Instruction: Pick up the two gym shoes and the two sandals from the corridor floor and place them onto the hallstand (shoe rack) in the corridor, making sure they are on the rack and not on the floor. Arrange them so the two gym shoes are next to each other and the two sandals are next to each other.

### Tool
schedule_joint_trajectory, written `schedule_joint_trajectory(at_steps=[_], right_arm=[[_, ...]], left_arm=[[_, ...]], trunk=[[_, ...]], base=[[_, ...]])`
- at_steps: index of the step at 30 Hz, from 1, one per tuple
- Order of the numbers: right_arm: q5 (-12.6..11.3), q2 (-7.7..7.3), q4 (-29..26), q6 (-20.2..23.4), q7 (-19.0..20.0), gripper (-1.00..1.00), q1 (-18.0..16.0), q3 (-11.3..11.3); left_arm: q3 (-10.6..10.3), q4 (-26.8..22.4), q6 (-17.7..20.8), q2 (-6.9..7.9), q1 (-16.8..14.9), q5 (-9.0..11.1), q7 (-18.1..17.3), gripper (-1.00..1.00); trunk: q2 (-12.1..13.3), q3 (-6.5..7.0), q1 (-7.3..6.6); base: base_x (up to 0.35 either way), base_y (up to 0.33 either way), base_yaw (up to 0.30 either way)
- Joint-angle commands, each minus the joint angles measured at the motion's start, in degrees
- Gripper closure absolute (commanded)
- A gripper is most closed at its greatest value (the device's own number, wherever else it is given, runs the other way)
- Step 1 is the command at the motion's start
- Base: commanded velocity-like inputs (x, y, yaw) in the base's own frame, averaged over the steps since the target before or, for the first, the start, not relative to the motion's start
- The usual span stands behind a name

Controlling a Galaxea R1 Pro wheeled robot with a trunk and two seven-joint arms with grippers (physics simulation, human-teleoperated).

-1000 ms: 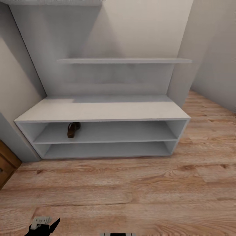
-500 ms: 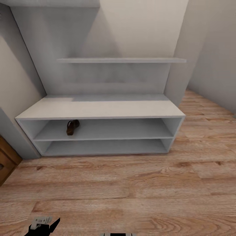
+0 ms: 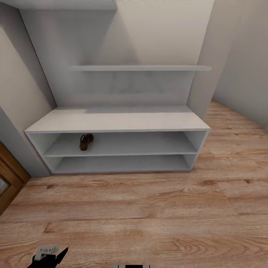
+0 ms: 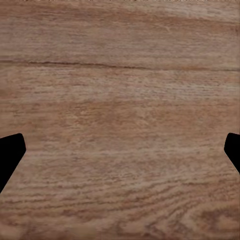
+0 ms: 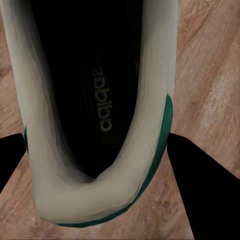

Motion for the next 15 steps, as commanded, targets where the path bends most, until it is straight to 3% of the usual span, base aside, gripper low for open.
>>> schedule_joint_trajectory(at_steps=[1,2,3,7,9,11,15], right_arm=[[0.4,2.03,0.0,-0.1,0.1,1.00,0.0,0.1],[1.1,4.11,0.0,-0.1,0.2,1.00,0.0,0.6],[1.7,5.16,-0.1,-0.1,0.2,1.00,0.0,1.0],[9.0,13.08,-3.9,-0.1,0.2,1.00,0.0,6.9],[10.7,15.04,-6.3,0.1,0.1,1.00,0.0,8.1],[14.2,18.94,-11.3,0.8,0.0,1.00,0.0,10.4],[18.8,22.98,-16.5,4.7,-0.2,1.00,0.0,12.8]], left_arm=[[0.1,0.1,0.0,-0.10,-0.1,0.4,-0.7,-1.00],[0.0,0.1,0.0,-0.20,-0.1,0.3,-0.8,-1.00],[-0.1,0.1,0.0,-0.23,-0.1,0.2,-0.9,-1.00],[-0.6,-0.2,-1.0,-0.49,-0.1,-0.1,-1.9,-1.00],[-0.6,-0.3,-1.2,-0.52,-0.2,-0.1,-2.9,-1.00],[-0.6,-0.3,-1.1,-0.50,-0.2,-0.1,-6.0,-1.00],[-0.5,0.0,-0.7,-0.45,-0.4,-0.2,-9.1,-1.00]], trunk=[[0.0,-0.04,-0.01],[0.0,-0.04,-0.01],[0.0,-0.04,-0.01],[0.0,-0.04,-0.01],[0.0,-0.04,-0.01],[0.0,-0.04,-0.01],[0.0,-0.04,-0.01]], base=[[-0.007,0.006,0.000],[-0.004,0.004,0.000],[-0.003,0.003,0.000],[-0.001,0.001,0.000],[0.000,0.000,0.000],[0.000,0.000,0.000],[0.000,0.000,0.000]])
